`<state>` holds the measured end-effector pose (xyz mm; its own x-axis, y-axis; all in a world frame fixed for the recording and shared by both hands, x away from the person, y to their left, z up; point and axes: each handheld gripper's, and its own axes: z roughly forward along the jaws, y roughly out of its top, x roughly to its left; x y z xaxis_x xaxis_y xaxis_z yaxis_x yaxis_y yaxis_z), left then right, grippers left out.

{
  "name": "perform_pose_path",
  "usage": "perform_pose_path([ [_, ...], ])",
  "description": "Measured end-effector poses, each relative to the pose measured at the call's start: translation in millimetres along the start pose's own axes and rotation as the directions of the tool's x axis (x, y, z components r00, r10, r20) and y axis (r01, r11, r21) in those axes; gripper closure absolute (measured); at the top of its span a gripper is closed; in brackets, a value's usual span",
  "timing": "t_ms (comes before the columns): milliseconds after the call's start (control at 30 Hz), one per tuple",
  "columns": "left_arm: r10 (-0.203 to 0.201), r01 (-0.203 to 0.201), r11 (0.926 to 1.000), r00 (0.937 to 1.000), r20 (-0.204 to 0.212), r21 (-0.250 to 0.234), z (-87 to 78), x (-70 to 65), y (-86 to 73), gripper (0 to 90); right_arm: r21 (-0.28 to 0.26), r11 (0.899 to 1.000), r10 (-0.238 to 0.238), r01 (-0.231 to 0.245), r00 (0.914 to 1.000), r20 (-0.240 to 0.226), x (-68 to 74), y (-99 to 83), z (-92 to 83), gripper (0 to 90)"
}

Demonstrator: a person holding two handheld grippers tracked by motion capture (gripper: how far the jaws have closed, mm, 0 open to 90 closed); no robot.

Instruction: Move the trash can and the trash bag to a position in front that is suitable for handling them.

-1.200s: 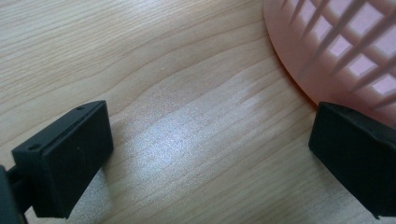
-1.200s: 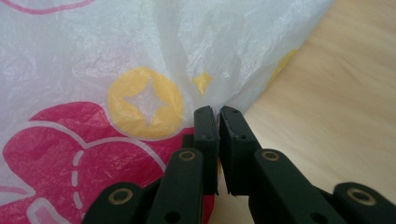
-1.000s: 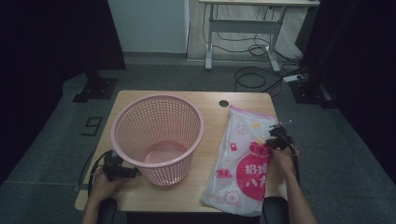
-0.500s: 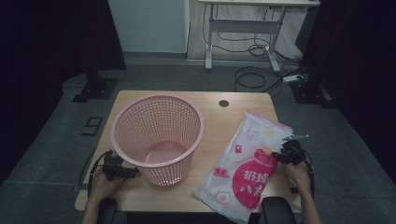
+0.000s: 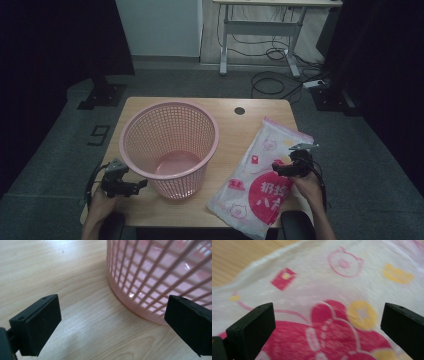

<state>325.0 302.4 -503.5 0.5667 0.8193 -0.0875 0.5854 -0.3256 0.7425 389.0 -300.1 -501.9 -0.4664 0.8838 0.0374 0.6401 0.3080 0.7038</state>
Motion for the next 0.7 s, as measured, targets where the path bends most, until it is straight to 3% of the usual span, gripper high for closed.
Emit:
perform_pose_path([
  [67, 0.014, -0.014, 0.9999, 0.9999, -0.004, 0.008, 4.2, -2.7, 6.3, 0.0, -0.011, 0.999, -0.039, 0.039, 0.9991, -0.018, 11.2, 6.6, 0.8, 0.0],
  [233, 0.044, -0.044, 0.9989, 0.9988, -0.02, 0.017, 25.9, -9.1, 28.3, 0.0, -0.041, 0.997, -0.073, 0.072, 0.9971, -0.023, 23.7, 15.0, 1.4, 0.0],
  [267, 0.07, -0.07, 0.9973, 0.9975, -0.005, 0.019, 36.0, -11.7, 37.8, 0.0, -0.062, 0.995, -0.086, 0.084, 0.9957, -0.035, 28.9, 18.1, 3.3, 0.0],
  [367, 0.092, -0.092, 0.9955, 0.9958, 0.006, 0.022, 46.3, -14.3, 47.3, 0.0, -0.06, 0.994, -0.094, 0.092, 0.9945, -0.044, 34.7, 22.2, 5.9, 0.0],
  [533, 0.107, -0.107, 0.9942, 0.9936, 0.038, 0.01, 72.0, -18.1, 67.4, 0.0, -0.087, 0.988, -0.137, 0.131, 0.9883, -0.066, 50.2, 33.7, 13.8, 0.0],
  [700, 0.105, -0.105, 0.9945, 0.9928, 0.058, 0.001, 91.7, -19.2, 82.1, 0.0, -0.11, 0.98, -0.171, 0.164, 0.9836, -0.057, 60.3, 48.8, 25.9, 0.0],
])
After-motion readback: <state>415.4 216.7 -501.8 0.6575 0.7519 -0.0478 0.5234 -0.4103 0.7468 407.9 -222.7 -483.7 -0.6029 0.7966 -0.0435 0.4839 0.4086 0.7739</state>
